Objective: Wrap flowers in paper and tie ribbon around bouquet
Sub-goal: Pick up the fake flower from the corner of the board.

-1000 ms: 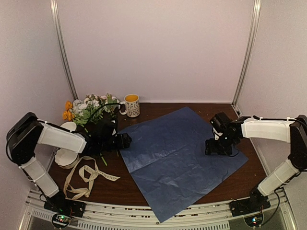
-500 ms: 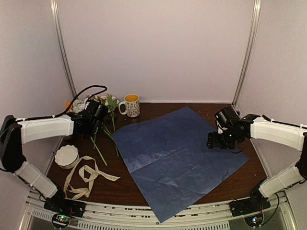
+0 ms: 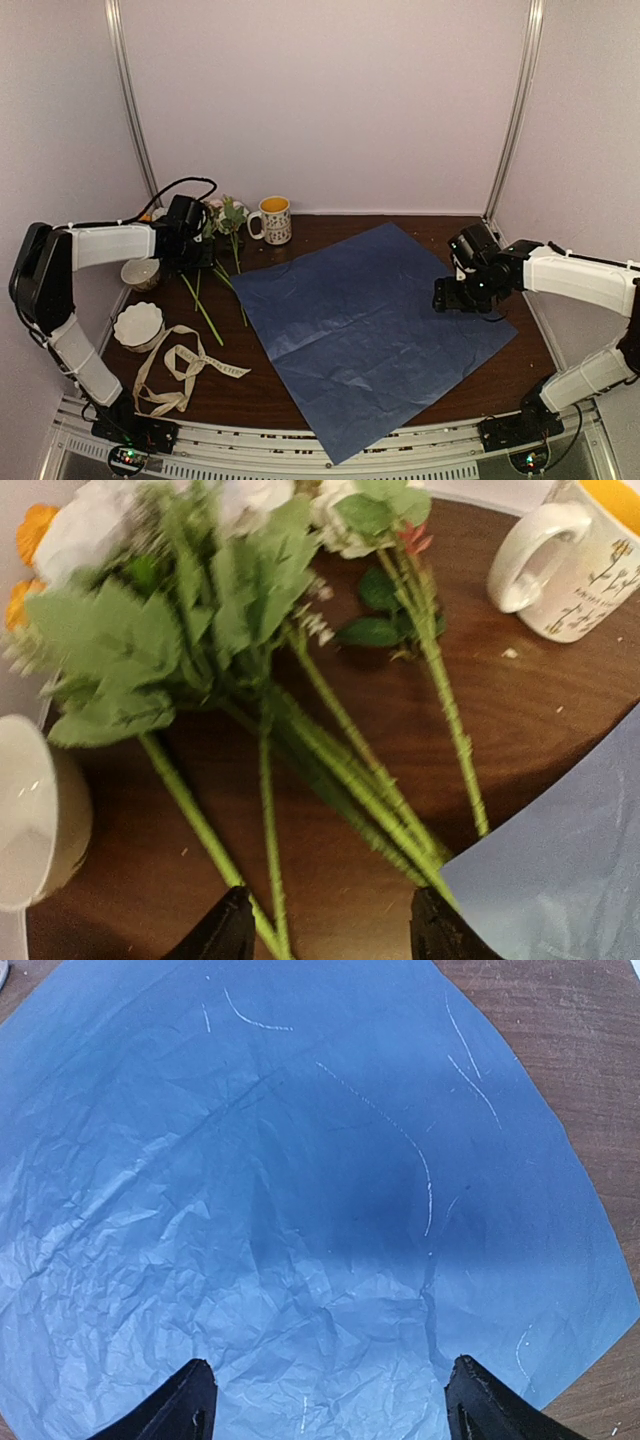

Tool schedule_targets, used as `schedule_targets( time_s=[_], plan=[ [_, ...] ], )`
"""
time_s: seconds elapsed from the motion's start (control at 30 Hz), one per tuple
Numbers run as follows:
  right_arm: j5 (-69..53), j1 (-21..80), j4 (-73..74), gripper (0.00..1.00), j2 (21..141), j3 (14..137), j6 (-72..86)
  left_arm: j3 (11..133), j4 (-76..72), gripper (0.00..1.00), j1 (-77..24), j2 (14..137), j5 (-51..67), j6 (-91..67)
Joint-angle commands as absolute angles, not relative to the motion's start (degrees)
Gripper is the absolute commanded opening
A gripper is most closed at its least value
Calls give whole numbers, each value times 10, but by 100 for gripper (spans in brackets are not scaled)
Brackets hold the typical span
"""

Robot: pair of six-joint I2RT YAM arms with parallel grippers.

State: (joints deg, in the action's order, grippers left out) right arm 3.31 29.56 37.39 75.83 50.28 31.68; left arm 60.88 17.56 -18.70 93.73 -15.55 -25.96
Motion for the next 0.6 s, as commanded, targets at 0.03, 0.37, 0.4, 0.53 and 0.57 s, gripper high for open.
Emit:
schedule_targets(
  time_s=[0.03,0.37,0.4,0.53,0.57],
  plan=[
    [44,299,371,80,765,511,314,732,163,56,-188,1050,-92,-232],
    [46,299,396,80,746,509,315,893,238,60,-204,1198,-95,-235],
    [49,299,400,80,743,509,315,902,243,59,-205,1207,-93,-235],
    [60,299,413,81,728,507,316,919,278,56,-205,1232,-97,-257],
    [62,299,414,81,723,505,316,910,275,55,-205,1232,-88,-267]
  ],
)
